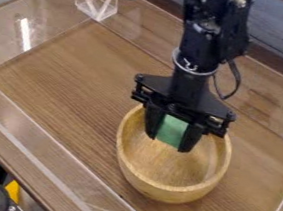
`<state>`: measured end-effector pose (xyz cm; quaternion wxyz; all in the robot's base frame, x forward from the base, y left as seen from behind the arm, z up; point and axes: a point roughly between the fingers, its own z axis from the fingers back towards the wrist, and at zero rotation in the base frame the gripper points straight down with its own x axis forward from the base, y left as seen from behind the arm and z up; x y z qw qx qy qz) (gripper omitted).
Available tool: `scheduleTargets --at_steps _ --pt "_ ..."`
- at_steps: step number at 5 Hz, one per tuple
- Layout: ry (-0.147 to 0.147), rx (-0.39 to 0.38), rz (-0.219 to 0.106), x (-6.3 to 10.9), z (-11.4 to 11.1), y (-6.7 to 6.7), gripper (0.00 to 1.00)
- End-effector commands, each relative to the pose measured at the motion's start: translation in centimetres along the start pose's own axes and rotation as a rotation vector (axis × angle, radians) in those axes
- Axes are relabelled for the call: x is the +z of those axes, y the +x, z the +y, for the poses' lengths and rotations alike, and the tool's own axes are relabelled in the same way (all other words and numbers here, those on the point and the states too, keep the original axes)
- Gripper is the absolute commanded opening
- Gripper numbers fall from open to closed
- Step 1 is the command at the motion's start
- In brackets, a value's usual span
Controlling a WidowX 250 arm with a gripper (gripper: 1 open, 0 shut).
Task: Put the green block in the brown bowl
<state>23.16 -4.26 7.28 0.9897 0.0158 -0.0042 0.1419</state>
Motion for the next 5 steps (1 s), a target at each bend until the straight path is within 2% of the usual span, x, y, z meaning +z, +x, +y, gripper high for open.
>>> scheduleTargets --at_steps 1,3,5 --pt "-0.009 0.001 -0.021 0.7 0.4 0.6 1.0" --pt "0.0 0.032 -0.018 2.0 1.9 0.1 1.0" --pt "0.004 0.123 -0.024 5.1 4.2 0.8 1.0"
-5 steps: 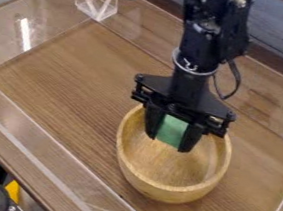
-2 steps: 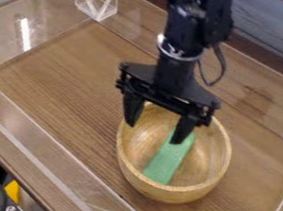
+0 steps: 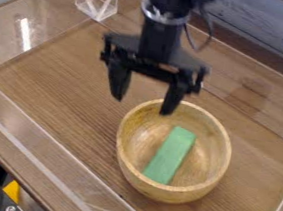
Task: Put the green block in the brown bowl
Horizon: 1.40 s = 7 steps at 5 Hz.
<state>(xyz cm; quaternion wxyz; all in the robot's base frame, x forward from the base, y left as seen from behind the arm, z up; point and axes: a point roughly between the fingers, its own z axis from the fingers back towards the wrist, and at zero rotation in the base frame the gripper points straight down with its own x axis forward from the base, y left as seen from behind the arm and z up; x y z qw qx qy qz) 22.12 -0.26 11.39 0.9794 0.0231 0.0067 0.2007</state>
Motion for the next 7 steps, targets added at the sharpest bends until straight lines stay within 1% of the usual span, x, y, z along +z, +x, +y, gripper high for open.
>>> scheduleTargets --at_steps 1,2,4,6,7 --pt "-0.022 0.0 -0.06 2.4 0.4 1.3 1.0" --pt "-0.029 0.001 -0.066 1.7 0.1 1.1 1.0" --pt "-0.037 -0.156 -0.079 2.0 -0.3 -1.4 1.0" --pt "-0.038 -0.111 -0.083 0.9 -1.8 -1.9 1.0" --pt "-0.039 -0.115 -0.09 0.3 -1.9 -2.4 1.0"
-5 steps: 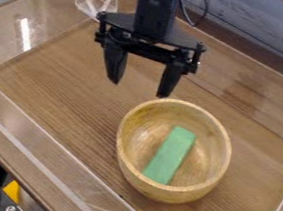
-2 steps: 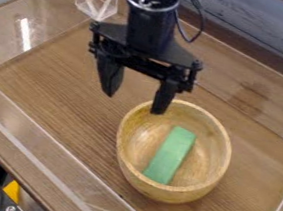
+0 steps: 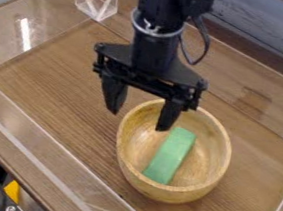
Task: Put the green block in the brown bowl
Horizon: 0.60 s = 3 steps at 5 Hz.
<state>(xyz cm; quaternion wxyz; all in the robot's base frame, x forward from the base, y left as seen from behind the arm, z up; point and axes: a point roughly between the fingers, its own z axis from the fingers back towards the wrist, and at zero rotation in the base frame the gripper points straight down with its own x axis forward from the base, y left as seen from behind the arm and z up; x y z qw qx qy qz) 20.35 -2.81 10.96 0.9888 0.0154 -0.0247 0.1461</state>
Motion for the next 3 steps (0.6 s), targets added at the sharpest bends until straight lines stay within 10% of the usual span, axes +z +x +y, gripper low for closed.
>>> scheduleTargets --at_steps 1,3 --pt "-0.008 -0.006 -0.035 0.5 -0.2 0.0 1.0" --pt "0.003 0.047 -0.077 1.1 0.8 1.7 1.0"
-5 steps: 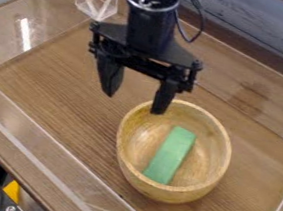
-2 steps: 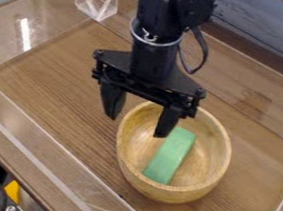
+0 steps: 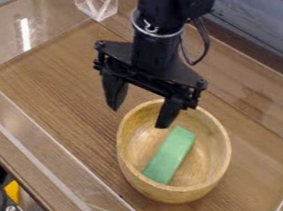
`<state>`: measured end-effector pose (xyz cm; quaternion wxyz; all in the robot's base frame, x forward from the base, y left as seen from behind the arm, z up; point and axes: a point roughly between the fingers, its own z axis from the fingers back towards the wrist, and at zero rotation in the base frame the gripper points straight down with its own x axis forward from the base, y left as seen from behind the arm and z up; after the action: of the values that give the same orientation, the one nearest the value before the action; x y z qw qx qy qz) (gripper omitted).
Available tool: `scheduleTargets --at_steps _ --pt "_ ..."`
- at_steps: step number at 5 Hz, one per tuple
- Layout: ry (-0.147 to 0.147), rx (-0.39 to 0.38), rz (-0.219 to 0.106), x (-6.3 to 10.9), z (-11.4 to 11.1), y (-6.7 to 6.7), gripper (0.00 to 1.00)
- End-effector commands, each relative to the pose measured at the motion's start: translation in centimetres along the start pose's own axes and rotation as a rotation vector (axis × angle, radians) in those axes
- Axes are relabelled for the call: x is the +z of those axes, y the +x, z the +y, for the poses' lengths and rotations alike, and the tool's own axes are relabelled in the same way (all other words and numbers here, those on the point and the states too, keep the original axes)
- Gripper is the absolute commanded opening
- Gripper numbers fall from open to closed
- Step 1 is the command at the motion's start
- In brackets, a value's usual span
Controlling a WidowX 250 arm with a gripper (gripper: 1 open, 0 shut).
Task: Put the green block in the brown bowl
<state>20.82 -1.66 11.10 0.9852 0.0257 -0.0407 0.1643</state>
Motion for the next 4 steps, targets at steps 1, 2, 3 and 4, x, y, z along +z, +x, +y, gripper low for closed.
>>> scheduleTargets --at_steps 1,2,3,4 --pt "-0.006 0.095 -0.054 0.5 0.1 1.6 1.0" --pt "-0.013 0.055 -0.073 1.9 0.9 2.5 1.0" --pt "-0.021 0.043 -0.111 3.5 2.9 4.4 1.0" --pt "-0.004 0.13 -0.144 3.4 5.4 6.2 1.0"
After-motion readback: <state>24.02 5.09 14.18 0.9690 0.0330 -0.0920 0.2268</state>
